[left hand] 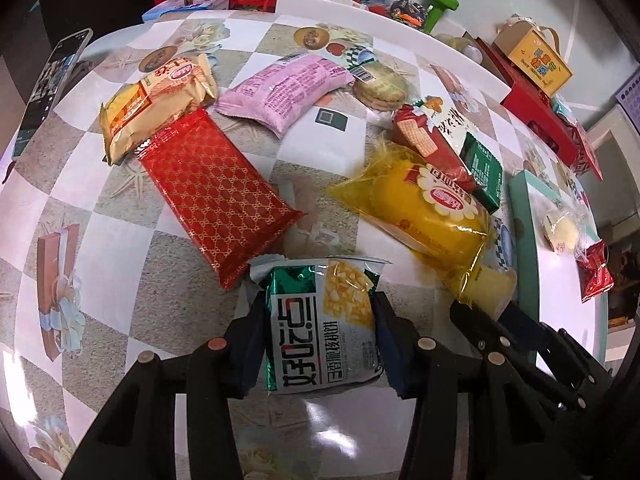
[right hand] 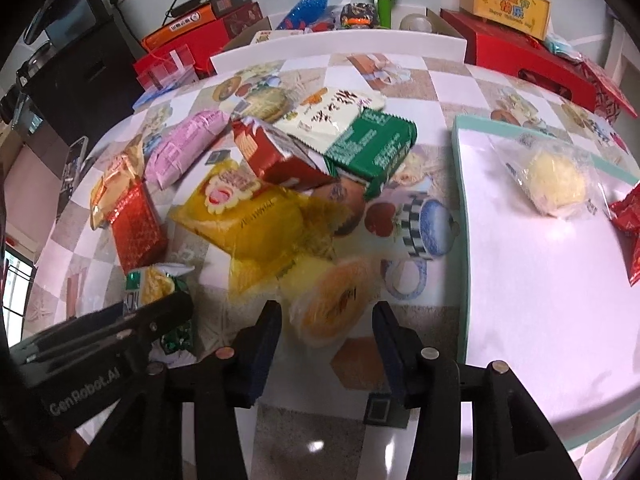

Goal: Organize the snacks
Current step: 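Carry the green-white bag with the left gripper while the right carries the jelly cup to the tray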

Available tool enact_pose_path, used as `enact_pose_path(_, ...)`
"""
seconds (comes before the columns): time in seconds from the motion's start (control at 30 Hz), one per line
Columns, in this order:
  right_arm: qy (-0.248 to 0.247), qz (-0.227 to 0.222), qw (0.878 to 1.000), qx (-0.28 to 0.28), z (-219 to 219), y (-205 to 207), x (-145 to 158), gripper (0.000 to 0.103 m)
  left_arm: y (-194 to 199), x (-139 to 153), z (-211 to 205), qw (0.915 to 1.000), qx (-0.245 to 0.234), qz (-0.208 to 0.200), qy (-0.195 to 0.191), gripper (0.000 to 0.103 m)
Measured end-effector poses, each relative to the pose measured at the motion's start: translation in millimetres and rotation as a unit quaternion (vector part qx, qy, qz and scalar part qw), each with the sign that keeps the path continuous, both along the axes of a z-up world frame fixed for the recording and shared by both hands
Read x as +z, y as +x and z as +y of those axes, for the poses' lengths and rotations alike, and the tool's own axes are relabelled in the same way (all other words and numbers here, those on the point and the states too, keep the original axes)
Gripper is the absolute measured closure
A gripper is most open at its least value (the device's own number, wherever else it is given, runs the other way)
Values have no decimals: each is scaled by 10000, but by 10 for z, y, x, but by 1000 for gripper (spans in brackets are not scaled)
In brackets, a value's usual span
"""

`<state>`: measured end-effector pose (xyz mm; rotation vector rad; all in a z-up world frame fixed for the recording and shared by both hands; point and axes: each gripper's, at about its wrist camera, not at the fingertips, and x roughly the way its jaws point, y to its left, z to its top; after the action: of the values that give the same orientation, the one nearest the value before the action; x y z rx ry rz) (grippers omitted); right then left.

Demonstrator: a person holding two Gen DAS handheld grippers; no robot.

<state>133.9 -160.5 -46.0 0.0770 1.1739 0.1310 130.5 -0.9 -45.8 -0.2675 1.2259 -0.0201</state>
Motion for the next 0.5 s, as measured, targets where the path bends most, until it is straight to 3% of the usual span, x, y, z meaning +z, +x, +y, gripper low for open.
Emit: enact_pose_path(0.5, -243, -191, 9995, -10, 125, 137, -94, 41, -12, 26, 165, 9997, 220, 29, -106, 52)
